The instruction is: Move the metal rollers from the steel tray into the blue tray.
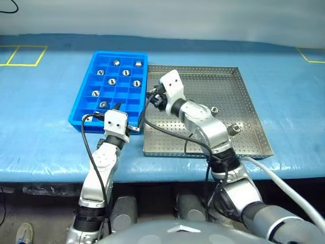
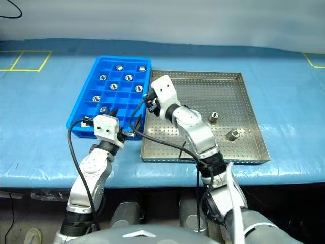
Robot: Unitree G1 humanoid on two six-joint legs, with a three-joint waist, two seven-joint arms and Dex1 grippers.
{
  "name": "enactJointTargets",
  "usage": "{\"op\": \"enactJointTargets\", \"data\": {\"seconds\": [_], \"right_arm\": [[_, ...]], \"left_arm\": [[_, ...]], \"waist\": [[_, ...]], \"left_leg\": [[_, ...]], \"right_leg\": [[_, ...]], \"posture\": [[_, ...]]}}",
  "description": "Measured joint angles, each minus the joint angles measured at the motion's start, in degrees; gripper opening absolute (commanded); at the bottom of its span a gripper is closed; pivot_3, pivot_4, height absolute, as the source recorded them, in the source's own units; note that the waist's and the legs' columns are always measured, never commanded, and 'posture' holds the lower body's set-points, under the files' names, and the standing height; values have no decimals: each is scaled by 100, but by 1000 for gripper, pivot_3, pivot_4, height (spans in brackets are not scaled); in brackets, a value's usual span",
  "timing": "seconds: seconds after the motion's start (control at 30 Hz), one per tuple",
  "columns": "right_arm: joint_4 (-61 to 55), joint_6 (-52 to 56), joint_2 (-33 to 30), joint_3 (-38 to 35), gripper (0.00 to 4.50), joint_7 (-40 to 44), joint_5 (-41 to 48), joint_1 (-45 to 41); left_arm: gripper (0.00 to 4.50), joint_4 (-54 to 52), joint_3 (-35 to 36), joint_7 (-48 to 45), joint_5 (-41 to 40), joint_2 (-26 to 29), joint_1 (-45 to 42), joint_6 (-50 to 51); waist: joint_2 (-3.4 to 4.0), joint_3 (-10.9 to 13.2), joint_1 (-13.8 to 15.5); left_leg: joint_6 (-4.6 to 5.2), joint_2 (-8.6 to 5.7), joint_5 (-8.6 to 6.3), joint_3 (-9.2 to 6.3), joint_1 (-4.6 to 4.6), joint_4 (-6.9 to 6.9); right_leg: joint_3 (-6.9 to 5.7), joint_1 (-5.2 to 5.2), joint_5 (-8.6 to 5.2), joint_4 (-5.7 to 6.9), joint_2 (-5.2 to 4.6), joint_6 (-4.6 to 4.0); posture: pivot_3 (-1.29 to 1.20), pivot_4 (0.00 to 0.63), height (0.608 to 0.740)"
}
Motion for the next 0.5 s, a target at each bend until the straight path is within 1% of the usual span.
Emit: {"op": "enactJointTargets", "data": {"seconds": [0.07,0.43,0.5], "right_arm": [[346,-148,131,34,1645,40,-51,-173],[1870,-635,712,155,1645,296,-259,-939],[2170,-796,868,149,1645,254,-306,-1054]], "left_arm": [[4500,-98,30,104,9,-71,49,0],[4500,-372,51,534,162,-311,511,7],[4500,-452,41,603,194,-340,602,6]], "waist": [[0,0,78],[5,5,440],[6,6,498]], "left_leg": [[0,1,0,-1,1,-4],[-1,5,0,-21,-3,-14],[-2,7,0,-23,-3,-19]], "right_leg": [[-4,0,9,1,0,-14],[-37,-1,2,0,0,-27],[-43,-3,-12,0,0,-51]], "posture": [[148,150,740],[272,150,740],[288,150,740]]}}
